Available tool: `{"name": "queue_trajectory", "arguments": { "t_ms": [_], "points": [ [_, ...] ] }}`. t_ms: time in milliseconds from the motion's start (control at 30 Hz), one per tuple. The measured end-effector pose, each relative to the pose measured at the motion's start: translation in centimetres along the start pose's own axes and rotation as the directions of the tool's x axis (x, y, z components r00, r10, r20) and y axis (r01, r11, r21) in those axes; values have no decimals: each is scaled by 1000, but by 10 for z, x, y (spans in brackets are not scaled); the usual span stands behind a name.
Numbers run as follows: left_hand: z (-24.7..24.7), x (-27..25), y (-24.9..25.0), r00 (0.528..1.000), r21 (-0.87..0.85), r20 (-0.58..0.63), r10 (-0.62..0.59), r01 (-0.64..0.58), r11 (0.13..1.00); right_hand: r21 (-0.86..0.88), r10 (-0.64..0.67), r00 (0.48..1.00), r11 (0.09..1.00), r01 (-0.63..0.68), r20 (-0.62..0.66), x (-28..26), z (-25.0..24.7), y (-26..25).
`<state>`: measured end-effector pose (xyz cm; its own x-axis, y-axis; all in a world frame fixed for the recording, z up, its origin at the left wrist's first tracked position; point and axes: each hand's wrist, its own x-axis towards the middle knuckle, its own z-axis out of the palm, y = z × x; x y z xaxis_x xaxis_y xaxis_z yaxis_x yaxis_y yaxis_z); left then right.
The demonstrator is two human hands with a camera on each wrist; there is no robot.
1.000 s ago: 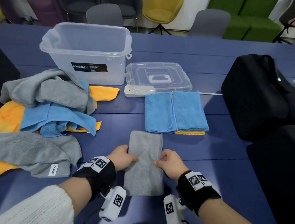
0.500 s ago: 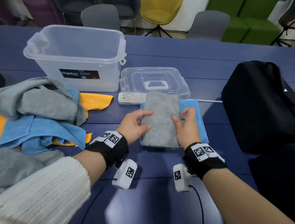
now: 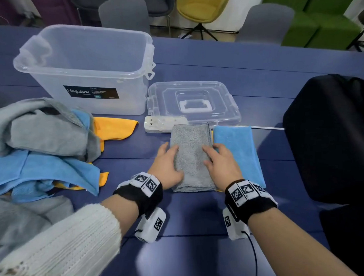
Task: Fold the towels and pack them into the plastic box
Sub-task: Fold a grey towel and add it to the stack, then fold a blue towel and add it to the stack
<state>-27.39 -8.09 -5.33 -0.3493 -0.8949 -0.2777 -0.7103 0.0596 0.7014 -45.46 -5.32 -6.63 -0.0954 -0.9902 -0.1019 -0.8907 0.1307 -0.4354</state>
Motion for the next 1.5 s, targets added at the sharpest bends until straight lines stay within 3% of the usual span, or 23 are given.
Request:
{"name": "queue_trajectory", "arguments": {
  "t_ms": [67, 133, 200, 267, 333, 700, 767, 833, 933, 1000, 1067, 1167, 1267, 1333, 1433, 1500],
  "points": [
    [2, -8, 5, 999, 118, -39, 32, -28, 993, 53, 46, 996, 998, -42, -72, -5, -10, -2],
    [8, -19, 10, 992, 244, -5, 126, -121, 962, 48, 163, 977, 986, -157, -141, -12, -21, 1],
    [17, -28, 11, 979, 364, 117, 169, -201, 910, -71, 312, 947, 946, -317, -81, -22, -29, 6],
    [27, -27, 8, 967, 459, 228, 112, -208, 864, -196, 402, 913, 903, -382, 74, -31, -31, 12],
    [35, -19, 4, 960, 499, 273, 60, -195, 844, -248, 409, 899, 897, -366, 153, -35, -26, 16],
    [32, -2, 18, 950, 548, 313, -1, -180, 817, -272, 347, 920, 917, -292, 182, -21, -29, 21],
    [25, -9, 12, 948, 522, 316, 36, -205, 828, -284, 335, 937, 912, -297, 99, -25, -30, 14],
    [13, -20, 6, 953, 491, 285, 99, -234, 839, -233, 232, 967, 940, -251, -105, -30, -27, 2],
    [-16, -40, -10, 977, 511, 145, 158, -211, 833, -102, -35, 920, 995, -6, -390, -36, -14, -29],
    [-42, -53, -27, 990, 565, 42, 137, -137, 813, -63, -178, 887, 984, 167, -427, -37, -2, -63],
    [-70, -66, -48, 992, 641, -73, 106, -35, 767, -32, -302, 883, 950, 311, -359, -39, 16, -100],
    [-112, -88, -84, 964, 724, -233, 130, 83, 685, 13, -481, 870, 874, 485, -108, -44, 52, -154],
    [-141, -103, -120, 942, 760, -327, 78, 213, 614, -7, -578, 788, 805, 593, 214, -49, 85, -201],
    [-155, -110, -136, 944, 761, -330, 9, 260, 595, -49, -538, 742, 795, 604, 400, -51, 97, -226],
    [-169, -117, -152, 958, 775, -285, -40, 255, 578, -143, -482, 743, 787, 600, 464, -46, 106, -251],
    [-177, -118, -155, 953, 761, -299, -51, 271, 590, -129, -485, 784, 814, 567, 387, -41, 100, -259]
  ]
}}
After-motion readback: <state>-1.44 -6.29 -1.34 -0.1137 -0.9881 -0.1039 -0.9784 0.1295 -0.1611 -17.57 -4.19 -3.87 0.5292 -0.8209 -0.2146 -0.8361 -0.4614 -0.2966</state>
